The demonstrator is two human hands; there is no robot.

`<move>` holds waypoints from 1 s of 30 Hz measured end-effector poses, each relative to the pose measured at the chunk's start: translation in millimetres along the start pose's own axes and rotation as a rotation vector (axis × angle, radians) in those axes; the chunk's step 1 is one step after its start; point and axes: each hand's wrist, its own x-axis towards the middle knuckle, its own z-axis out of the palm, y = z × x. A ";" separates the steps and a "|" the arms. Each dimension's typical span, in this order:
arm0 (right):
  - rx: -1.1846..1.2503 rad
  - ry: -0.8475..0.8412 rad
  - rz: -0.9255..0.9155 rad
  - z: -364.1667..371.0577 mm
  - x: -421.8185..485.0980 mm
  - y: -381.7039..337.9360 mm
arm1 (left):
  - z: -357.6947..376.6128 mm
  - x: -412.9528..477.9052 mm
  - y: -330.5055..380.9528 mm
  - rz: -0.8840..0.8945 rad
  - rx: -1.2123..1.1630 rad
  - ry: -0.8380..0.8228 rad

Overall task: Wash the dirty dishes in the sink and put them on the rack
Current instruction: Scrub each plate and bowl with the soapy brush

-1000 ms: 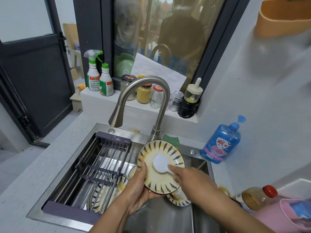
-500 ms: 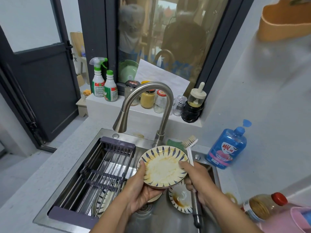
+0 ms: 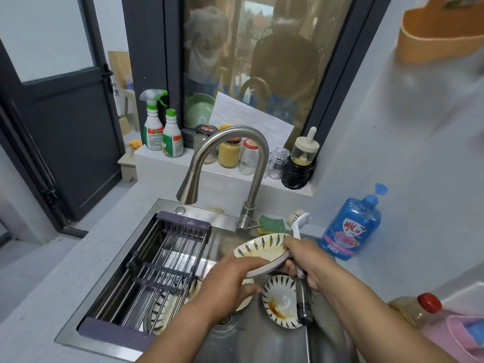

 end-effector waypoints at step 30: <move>-1.562 -0.113 -0.777 -14.4 -84.0 -29.7 | 2.9 -12.5 -1.5 -0.401 -0.815 0.205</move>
